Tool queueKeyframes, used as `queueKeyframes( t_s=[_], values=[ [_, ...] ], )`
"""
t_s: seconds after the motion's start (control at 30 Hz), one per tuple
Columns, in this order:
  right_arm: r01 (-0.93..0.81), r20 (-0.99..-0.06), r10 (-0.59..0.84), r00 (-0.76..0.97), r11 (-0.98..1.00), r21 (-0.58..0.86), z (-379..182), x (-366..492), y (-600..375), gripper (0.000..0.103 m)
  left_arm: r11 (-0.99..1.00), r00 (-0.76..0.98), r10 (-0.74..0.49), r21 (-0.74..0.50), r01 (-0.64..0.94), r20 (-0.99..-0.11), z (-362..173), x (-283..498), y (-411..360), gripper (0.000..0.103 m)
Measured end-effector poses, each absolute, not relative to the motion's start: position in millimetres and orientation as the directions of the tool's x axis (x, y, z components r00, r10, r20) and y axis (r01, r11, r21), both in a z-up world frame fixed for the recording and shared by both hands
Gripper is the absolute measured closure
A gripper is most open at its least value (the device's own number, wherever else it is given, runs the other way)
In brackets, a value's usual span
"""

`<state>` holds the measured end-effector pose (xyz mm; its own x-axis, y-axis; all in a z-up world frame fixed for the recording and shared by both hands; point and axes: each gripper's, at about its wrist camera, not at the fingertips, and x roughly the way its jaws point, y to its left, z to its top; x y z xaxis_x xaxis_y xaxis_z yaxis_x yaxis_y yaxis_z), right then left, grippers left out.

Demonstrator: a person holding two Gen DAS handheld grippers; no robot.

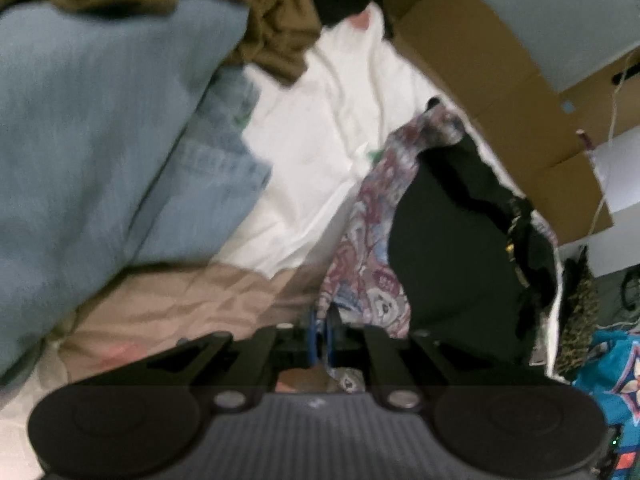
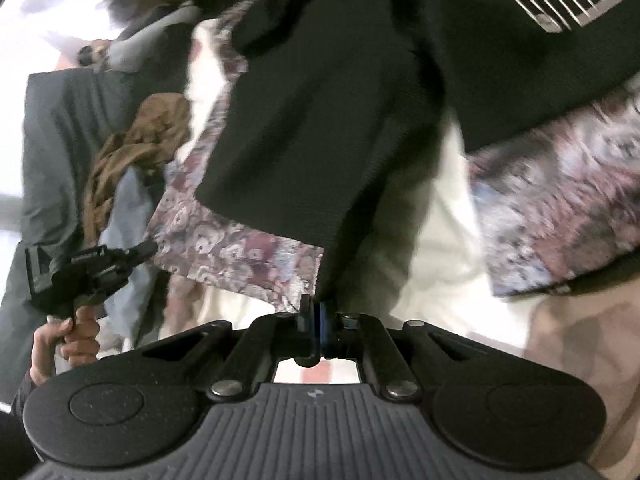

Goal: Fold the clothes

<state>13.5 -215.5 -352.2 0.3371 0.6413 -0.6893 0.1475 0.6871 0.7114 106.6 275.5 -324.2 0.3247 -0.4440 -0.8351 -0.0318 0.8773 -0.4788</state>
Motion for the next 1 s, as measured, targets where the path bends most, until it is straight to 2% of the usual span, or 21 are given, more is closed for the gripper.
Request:
queueKeyframes(
  t_s=[0.27,0.7,1.0],
  values=[
    [0.107,-0.668,0.684,0.292,0.671,0.734,-344.8,9.1,-208.8,0.103,0.885,0.391,-0.392,-0.457,-0.085,-0.833,-295.4,105.8,288.4,0.098],
    [0.076,-0.731,0.653,0.201,0.733,0.676,-348.7,2.8,-196.4,0.103,0.912,0.326,-0.302,-0.370,-0.174,-0.896,-322.9,90.2,310.2,0.098],
    [0.000,-0.720,0.671,0.176,0.731,0.682,-341.2,6.6,-178.7,0.103,0.930,0.352,-0.243,-0.321,-0.181,-0.904,-314.3,96.7,315.9,0.098]
  ],
)
